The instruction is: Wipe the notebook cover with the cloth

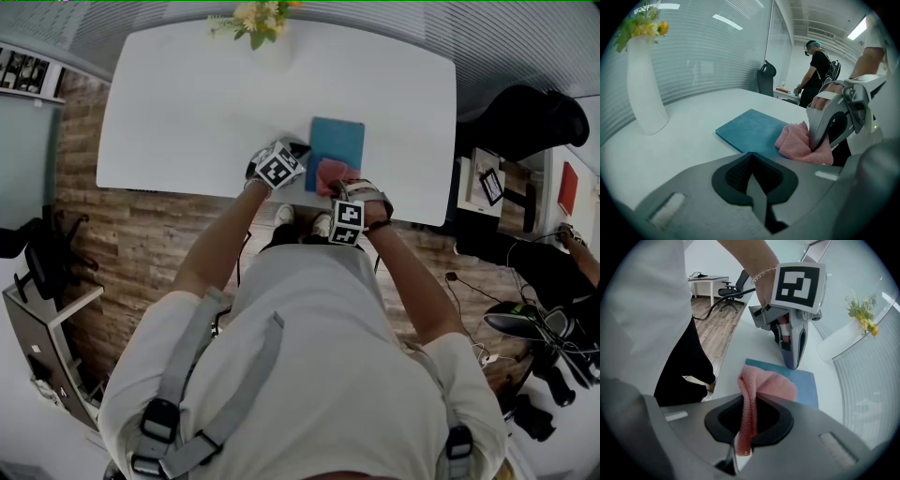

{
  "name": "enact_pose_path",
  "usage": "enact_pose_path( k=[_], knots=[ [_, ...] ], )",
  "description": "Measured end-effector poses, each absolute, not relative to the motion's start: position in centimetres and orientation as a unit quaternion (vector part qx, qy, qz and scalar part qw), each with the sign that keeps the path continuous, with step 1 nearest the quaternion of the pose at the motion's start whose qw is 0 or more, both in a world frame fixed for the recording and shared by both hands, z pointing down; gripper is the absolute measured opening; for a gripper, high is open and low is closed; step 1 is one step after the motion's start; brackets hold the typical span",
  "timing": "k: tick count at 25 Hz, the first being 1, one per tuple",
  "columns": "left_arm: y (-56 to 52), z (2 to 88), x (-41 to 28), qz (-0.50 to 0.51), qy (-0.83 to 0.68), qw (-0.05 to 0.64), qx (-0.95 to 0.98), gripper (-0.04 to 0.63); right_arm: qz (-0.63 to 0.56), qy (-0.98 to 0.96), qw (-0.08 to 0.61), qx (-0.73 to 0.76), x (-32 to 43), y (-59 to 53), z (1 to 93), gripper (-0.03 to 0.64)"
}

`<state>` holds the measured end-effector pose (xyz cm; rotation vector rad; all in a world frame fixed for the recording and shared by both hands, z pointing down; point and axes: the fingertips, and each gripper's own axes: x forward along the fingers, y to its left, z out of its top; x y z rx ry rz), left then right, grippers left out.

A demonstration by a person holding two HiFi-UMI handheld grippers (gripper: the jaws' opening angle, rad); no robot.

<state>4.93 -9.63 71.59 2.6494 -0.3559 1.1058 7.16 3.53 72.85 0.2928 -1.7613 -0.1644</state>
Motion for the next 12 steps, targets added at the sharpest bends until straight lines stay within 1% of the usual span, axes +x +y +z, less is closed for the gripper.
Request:
enact_pose_path(
  k=[12],
  knots=[
    [-9.72,71.68,4.91,0.379,-0.122,0.125,0.909,-0.003,-0.044,-0.778,0.616,0.117,6.77,4.10,72.94,0.017]
  ],
)
